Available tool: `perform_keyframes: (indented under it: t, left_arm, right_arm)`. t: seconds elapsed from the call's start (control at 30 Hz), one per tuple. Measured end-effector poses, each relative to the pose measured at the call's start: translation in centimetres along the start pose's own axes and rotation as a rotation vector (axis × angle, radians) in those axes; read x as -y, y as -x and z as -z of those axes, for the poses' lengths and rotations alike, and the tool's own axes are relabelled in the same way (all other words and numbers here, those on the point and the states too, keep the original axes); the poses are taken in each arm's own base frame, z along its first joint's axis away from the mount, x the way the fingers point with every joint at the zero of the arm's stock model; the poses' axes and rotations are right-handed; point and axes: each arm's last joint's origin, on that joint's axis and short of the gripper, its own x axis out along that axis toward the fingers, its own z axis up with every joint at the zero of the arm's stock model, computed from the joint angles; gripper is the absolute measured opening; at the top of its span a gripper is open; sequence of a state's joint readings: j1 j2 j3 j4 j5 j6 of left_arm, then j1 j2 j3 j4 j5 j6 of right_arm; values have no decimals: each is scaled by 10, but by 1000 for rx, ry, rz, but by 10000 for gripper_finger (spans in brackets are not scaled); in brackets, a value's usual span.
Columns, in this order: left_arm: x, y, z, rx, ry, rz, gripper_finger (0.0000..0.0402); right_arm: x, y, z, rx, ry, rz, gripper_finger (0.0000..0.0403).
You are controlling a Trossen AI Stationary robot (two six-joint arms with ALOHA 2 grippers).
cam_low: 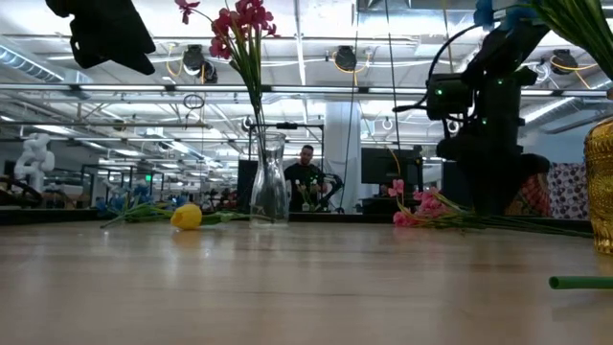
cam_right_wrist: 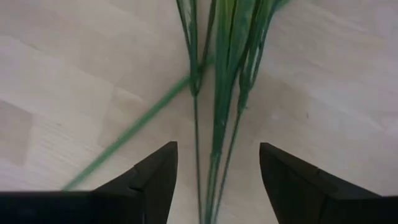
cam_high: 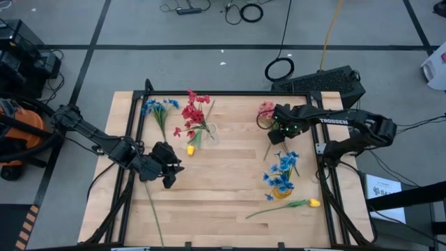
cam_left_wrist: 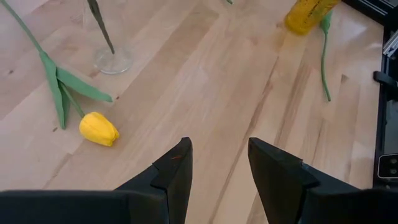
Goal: Sort flowers into vase by color
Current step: Put the pink flower into the transparent vase
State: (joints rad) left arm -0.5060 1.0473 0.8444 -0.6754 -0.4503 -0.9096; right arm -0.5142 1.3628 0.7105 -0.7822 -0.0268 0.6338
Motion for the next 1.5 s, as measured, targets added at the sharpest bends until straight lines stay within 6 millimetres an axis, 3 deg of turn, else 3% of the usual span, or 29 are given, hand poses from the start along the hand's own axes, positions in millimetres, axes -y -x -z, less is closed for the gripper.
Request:
perform_keyframes:
  t: [0.37,0.5,0.7,0.8,0.93,1.23,1.5]
  left_arm:
    - [0,0,0,0,2,0,162]
    - [0,0,0,2,4,2,162]
    - [0,0,0,2,5,2,162]
    - [0,0,0,2,5,2,162]
    - [0,0,0,2,4,2,162]
    - [0,0,0,2,-4,2,162]
    - [1,0,0,-14,3,15,162]
  right_arm:
    - [-5,-31,-8,-85,53,53,166]
    - [-7,-36,-10,-81,71,44,120]
    - [-8,-36,-11,-73,102,21,20]
    - [-8,-35,-11,-66,98,16,8]
    - [-7,-24,-10,-17,104,-4,3]
    - [0,38,0,255,53,-142,1]
    - [9,72,15,392,3,-259,1]
